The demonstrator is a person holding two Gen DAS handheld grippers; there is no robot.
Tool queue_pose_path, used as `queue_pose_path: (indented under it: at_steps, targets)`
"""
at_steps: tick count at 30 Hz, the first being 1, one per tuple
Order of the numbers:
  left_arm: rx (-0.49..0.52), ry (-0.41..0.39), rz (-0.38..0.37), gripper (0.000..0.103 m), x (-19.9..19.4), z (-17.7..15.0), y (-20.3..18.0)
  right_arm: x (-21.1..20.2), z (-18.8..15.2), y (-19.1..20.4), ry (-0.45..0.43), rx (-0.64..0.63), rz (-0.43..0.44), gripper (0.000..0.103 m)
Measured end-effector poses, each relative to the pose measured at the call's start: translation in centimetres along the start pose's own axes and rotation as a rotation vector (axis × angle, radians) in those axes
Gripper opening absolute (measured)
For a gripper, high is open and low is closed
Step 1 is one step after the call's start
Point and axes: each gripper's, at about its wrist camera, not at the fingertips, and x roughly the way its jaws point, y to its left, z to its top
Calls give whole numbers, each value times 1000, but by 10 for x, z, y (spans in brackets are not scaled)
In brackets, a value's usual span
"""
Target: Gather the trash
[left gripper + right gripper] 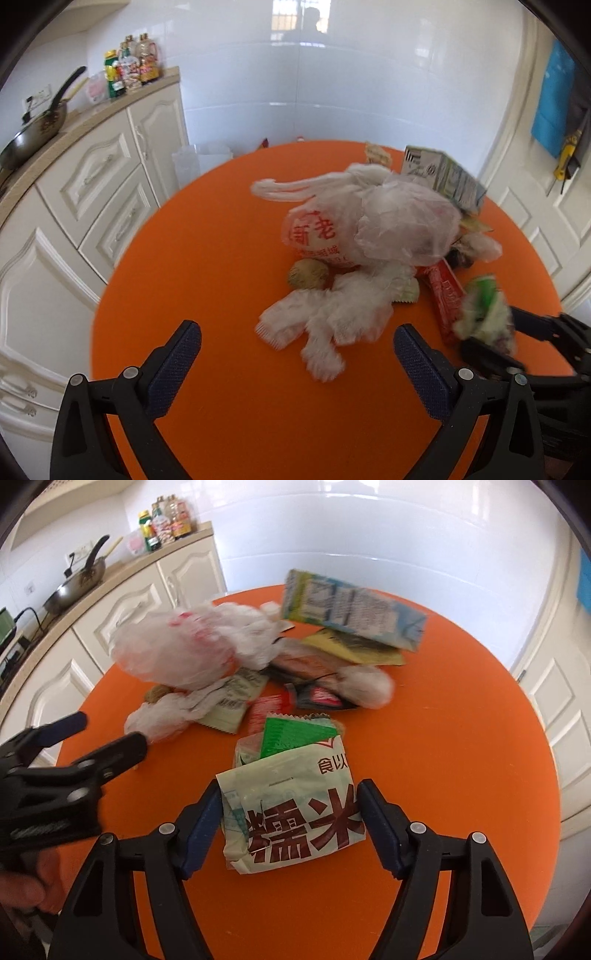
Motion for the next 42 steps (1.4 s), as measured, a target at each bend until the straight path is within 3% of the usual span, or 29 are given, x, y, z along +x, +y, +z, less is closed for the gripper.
queue_pose_path:
  at_steps: [2,5,10,11,20,29,35,42]
  targets:
    - [19,22,8,101,20,5,-8,-5,1,-7,-8,19,2,73]
    - [31,41,16,88,39,8,-16,-11,2,-15,-16,30,-2,73]
    - [-7,30,-52,22,48,21,-7,-19,1,-23,-28,45,5,73]
    - [-27,38,-73,19,53,26,-1,-20,0,-24,-30,48,10,73]
    - [-52,32,-159,12,59,23,15,-28,-6,-35,-32,65,30,73]
    - [-14,8,-238,11,12,-11,3,-42,-11,-48,-56,96,25,73]
    - [49,-88,-288,11,-21,-5,-16,-67,-13,-57,-111,127,-5,72]
    - [128,-213,-320,12,-63,5,-50,-123,-13,-85,-235,164,-40,72]
